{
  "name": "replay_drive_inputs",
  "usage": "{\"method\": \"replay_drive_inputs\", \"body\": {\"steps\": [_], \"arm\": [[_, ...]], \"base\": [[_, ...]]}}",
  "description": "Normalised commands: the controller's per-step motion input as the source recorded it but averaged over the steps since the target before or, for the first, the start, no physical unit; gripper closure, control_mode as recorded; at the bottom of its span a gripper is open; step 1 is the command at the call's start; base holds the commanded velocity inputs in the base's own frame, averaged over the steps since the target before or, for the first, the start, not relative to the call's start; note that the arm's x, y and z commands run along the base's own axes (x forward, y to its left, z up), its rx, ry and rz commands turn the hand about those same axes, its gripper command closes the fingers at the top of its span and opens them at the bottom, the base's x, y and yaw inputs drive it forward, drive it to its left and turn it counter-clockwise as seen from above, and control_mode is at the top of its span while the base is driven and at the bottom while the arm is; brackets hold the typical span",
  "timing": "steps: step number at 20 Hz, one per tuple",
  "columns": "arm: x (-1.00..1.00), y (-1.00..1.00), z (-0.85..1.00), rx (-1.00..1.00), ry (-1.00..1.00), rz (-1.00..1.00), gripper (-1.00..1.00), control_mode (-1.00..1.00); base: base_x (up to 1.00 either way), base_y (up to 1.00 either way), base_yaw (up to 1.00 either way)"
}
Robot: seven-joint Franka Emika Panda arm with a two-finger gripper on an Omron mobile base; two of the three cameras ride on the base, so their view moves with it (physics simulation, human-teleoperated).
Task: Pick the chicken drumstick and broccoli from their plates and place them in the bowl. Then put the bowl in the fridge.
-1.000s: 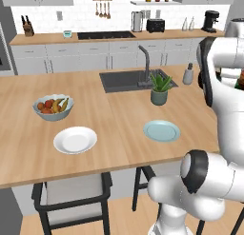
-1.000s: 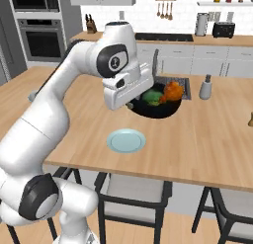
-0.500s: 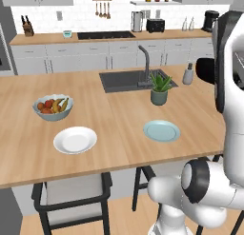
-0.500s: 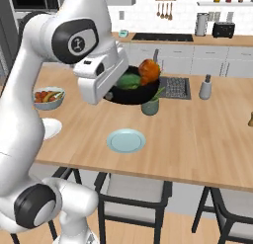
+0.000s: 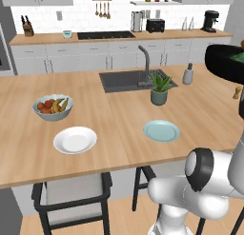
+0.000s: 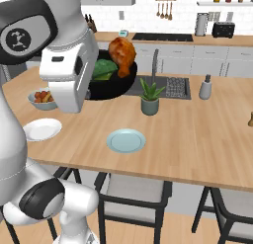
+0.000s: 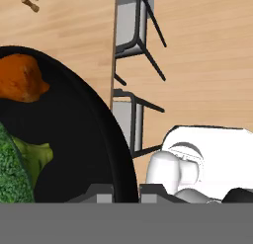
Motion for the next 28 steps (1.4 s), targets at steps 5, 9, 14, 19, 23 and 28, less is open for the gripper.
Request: {"method": "replay_drive_inputs", "body": {"steps": [5,9,14,19,23,28], "arm": [[-0.33,0.61,-0.33,-0.01,-0.12,0.24,1.00,-1.00],[0.20,0.58,-0.91,0.00,-0.12,0.11,1.00,-1.00],[0.69,0.10,-0.82,0.00,-0.16,0.00,1.00,-1.00],[0.21,0.17,-0.65,-0.06,-0.22,0.00,1.00,-1.00],[-0.30,0.10,-0.01,-0.03,-0.12,-0.02,1.00,-1.00],[-0.17,0.24,0.16,-0.07,-0.03,-0.10,1.00,-1.00]], "base": [[0.00,0.00,0.00],[0.00,0.00,0.00],[0.00,0.00,0.00],[0.00,0.00,0.00],[0.00,0.00,0.00],[0.00,0.00,0.00]]}}
